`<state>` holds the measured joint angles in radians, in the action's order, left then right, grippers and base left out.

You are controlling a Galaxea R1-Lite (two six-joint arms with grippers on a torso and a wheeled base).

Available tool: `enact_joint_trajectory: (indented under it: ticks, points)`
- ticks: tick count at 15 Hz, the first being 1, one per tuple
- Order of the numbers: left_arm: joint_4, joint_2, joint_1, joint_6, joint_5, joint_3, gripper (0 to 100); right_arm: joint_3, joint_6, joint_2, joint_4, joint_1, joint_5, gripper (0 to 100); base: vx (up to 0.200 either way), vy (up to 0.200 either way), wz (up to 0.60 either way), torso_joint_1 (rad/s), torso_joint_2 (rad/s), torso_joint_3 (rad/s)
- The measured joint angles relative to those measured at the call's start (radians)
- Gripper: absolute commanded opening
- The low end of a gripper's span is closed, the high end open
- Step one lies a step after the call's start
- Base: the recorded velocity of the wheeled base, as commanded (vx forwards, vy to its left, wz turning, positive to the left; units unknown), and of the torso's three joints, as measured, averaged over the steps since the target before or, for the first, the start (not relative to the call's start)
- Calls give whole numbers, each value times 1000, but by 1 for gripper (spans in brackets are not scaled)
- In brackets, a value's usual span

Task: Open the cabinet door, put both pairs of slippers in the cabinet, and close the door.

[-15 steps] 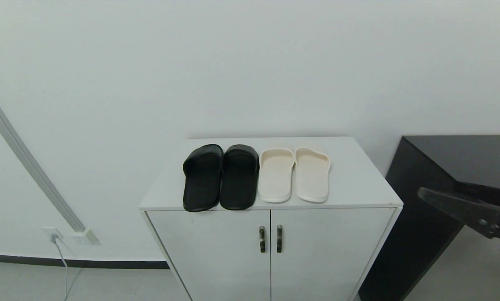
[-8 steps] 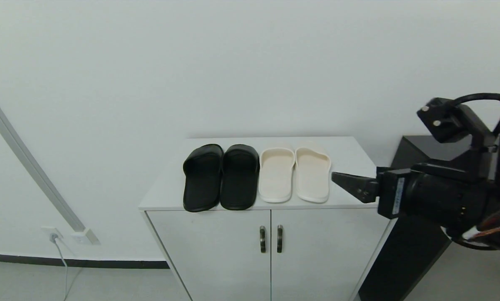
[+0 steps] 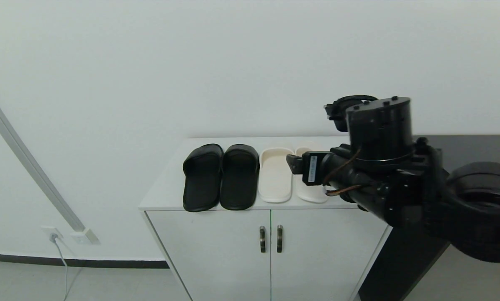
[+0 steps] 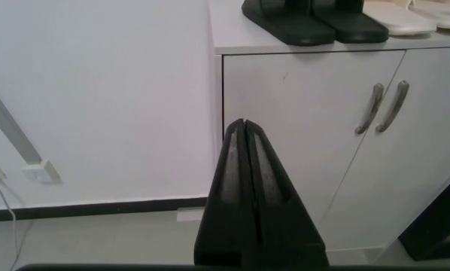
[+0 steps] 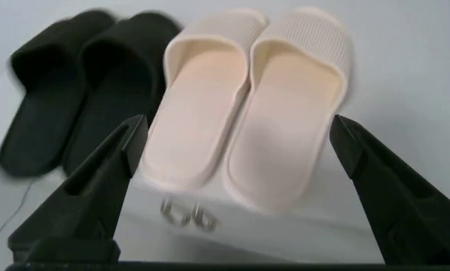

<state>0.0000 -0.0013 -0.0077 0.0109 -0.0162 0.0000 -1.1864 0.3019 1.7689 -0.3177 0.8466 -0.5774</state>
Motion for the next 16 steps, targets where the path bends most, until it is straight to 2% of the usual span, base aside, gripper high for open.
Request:
enact_joint_trajectory:
  ticks: [2,5,16]
  points:
    - [0,0,0,-1,0,0,0,-75,-2,95,-19,1,-72,100,0,0,0,0,0,0]
    - [0,0,0,-1,0,0,0,-152,-3,193,-20,-3,-117,100,0,0,0,0,0,0]
    - [0,0,0,-1,0,0,0,-356,-3,410,-17,-87,-122,100,0,0,0,0,0,0]
